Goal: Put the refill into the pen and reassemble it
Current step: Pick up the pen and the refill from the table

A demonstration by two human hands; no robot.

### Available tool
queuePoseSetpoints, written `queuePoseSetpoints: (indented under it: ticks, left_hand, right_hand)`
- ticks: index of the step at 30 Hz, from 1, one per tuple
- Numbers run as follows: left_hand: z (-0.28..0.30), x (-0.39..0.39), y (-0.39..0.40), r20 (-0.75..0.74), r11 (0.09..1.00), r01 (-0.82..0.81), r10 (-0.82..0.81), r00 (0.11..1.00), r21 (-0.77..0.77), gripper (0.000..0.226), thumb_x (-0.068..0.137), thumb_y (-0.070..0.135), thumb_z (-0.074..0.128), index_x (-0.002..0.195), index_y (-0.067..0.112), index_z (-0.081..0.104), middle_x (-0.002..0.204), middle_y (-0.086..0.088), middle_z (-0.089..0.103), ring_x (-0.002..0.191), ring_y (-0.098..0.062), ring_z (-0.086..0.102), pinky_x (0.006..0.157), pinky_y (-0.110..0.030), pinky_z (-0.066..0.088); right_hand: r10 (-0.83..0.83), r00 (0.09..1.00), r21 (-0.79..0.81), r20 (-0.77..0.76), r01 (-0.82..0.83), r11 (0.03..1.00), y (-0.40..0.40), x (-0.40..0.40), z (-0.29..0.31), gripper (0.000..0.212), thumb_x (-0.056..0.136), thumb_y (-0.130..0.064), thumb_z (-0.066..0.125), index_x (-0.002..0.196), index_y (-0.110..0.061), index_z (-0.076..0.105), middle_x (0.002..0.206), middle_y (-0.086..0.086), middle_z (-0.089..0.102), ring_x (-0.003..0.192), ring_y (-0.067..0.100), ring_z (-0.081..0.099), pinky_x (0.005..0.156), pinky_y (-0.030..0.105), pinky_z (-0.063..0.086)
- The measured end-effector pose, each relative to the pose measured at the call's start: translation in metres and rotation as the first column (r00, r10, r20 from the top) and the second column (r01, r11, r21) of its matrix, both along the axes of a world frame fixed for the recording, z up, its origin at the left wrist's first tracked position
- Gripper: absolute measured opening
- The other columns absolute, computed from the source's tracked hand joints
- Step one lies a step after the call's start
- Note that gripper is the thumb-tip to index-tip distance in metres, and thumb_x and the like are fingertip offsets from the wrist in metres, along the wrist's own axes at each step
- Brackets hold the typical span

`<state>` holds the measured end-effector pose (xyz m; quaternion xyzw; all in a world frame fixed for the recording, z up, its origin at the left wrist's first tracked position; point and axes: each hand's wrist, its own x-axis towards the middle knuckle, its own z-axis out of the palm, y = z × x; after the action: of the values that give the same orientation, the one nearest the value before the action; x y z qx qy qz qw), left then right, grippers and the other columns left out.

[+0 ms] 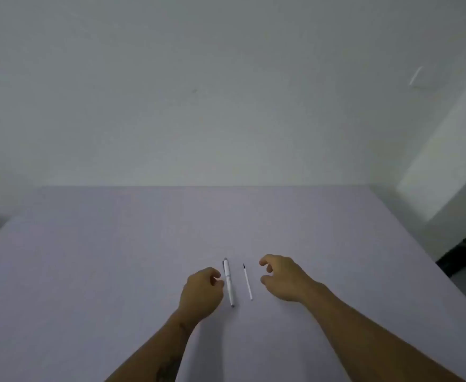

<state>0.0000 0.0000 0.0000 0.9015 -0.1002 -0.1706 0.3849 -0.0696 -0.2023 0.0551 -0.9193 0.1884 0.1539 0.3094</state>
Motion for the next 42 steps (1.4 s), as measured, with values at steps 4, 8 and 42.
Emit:
queuePoseSetpoints:
  ticks: [4, 8, 42]
  left_hand:
    - [-0.016, 0.017, -0.020, -0.061, 0.999, 0.034, -0.032, 0.998, 0.026, 0.029, 0.086, 0.034, 0.060, 0.111, 0.021, 0.065, 0.088, 0.006, 0.065, 0.081, -0.015, 0.062, 0.076, -0.028, 0.050]
    - [-0.034, 0.026, -0.037, -0.093, 0.993, 0.018, -0.007, 0.996, 0.115, 0.035, 0.083, 0.042, 0.061, 0.111, 0.020, 0.060, 0.100, 0.000, 0.065, 0.089, -0.019, 0.061, 0.075, -0.031, 0.050]
    - [-0.038, 0.030, -0.012, 0.028, 0.999, -0.045, 0.046, 0.999, -0.020, 0.009, 0.086, 0.027, 0.066, 0.080, 0.021, 0.062, 0.066, 0.009, 0.061, 0.058, -0.009, 0.055, 0.055, -0.022, 0.047]
  right_hand:
    - [-0.056, 0.996, 0.001, -0.071, 0.056, 0.998, -0.004, 0.010, -0.012, 0.049, 0.089, -0.028, 0.056, 0.138, -0.024, 0.049, 0.133, 0.003, 0.056, 0.112, 0.020, 0.057, 0.092, 0.031, 0.049]
    - [-0.091, 0.990, 0.026, -0.108, 0.094, 0.995, -0.008, 0.018, -0.022, 0.048, 0.090, -0.027, 0.057, 0.137, -0.023, 0.050, 0.120, 0.001, 0.059, 0.103, 0.018, 0.058, 0.087, 0.030, 0.050]
    - [-0.467, 0.858, 0.577, -0.216, 0.498, 0.647, 0.032, 0.111, -0.063, 0.016, 0.087, -0.007, 0.064, 0.081, 0.004, 0.074, 0.071, 0.013, 0.070, 0.061, 0.019, 0.064, 0.063, 0.032, 0.059]
